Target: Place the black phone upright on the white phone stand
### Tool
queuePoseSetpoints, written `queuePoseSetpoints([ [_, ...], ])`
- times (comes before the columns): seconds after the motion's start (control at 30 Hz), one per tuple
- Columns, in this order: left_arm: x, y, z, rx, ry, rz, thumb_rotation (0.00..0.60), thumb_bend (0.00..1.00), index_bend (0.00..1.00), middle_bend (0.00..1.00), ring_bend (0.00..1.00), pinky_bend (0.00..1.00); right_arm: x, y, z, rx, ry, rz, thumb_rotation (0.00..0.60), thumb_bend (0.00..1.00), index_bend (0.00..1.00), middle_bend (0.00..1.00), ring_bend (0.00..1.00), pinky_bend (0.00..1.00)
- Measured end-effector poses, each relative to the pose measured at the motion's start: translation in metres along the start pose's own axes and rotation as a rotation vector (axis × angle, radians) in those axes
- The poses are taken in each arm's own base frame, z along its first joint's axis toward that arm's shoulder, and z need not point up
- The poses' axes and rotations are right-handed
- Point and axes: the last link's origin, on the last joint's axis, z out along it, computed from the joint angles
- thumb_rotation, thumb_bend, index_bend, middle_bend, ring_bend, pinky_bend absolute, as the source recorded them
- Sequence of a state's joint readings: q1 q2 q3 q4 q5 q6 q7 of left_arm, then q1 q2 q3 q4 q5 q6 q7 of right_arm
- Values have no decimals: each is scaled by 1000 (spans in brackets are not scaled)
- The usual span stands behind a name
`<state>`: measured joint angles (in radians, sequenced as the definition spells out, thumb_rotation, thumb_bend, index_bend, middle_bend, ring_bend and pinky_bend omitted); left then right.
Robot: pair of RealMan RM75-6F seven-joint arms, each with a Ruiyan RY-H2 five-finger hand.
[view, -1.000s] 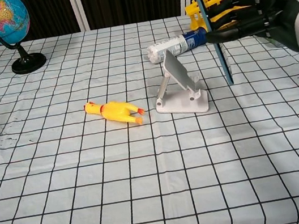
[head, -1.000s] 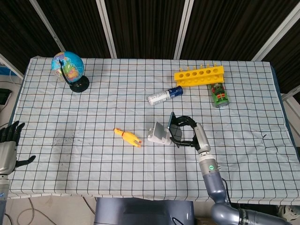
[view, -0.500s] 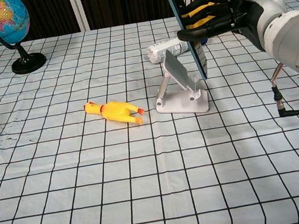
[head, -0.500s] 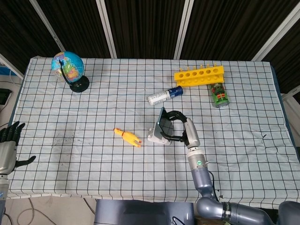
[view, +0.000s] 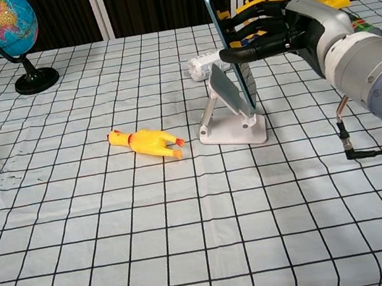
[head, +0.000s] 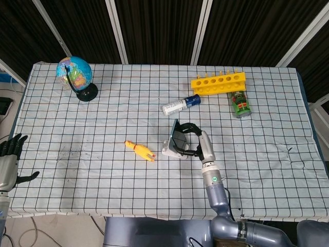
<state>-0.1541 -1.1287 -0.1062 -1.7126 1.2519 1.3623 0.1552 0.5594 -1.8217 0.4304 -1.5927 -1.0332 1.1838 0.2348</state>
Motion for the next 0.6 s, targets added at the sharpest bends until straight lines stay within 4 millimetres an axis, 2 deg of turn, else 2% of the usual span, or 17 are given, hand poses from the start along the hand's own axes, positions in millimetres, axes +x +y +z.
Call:
queuePoseSetpoints([
  [0.6,1,0,1,2,-8,-21,600,0,0,0,0,0,-12,12,2,20,-12,-14,600,411,728,703,576,158],
])
